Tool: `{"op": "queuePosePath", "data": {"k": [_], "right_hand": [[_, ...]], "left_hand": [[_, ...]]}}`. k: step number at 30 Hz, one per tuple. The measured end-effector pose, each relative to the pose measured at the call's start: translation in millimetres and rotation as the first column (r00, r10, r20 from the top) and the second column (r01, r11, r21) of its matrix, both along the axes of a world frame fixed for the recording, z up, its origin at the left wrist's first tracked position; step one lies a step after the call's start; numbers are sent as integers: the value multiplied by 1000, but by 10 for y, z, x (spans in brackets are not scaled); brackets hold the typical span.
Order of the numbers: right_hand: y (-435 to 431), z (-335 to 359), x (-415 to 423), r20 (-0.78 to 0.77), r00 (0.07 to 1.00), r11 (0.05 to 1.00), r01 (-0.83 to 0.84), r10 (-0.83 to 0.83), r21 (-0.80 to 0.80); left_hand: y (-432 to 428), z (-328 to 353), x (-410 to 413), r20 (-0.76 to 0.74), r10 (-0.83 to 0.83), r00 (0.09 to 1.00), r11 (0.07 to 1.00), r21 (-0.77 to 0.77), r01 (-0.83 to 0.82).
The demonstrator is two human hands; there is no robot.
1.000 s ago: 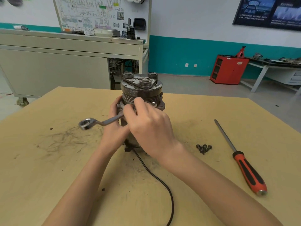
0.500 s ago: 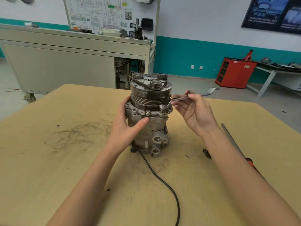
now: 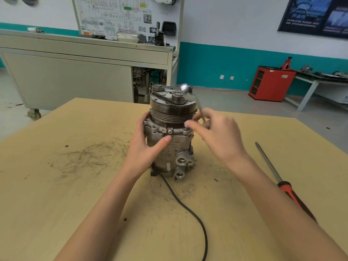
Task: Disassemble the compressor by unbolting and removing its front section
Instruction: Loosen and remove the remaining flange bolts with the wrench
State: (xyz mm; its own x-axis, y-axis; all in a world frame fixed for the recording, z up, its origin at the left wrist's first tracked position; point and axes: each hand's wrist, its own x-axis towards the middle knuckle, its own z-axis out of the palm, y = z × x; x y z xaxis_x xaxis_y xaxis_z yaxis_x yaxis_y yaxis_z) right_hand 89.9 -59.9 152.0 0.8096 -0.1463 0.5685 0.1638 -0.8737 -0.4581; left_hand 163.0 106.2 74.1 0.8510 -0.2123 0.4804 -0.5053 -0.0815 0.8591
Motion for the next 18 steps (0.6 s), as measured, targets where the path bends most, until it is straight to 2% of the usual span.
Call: {"op": "queuePosePath", "data": {"k": [1,3,18], "right_hand": [[38,-24,11,-17,999,996,34,-35,-84],[80,-31,38,-11,996,984,88,-90,-153],[82,29,82,42,997,988,70,-65,-136]], "left_hand": [[-3,0,0,1,0,1000,1000,-1,0],[-3,-2,1,0,-2,1000,1000,-8,2],[-1,-9,21,6,-4,1000,1000,-12,4]]}}
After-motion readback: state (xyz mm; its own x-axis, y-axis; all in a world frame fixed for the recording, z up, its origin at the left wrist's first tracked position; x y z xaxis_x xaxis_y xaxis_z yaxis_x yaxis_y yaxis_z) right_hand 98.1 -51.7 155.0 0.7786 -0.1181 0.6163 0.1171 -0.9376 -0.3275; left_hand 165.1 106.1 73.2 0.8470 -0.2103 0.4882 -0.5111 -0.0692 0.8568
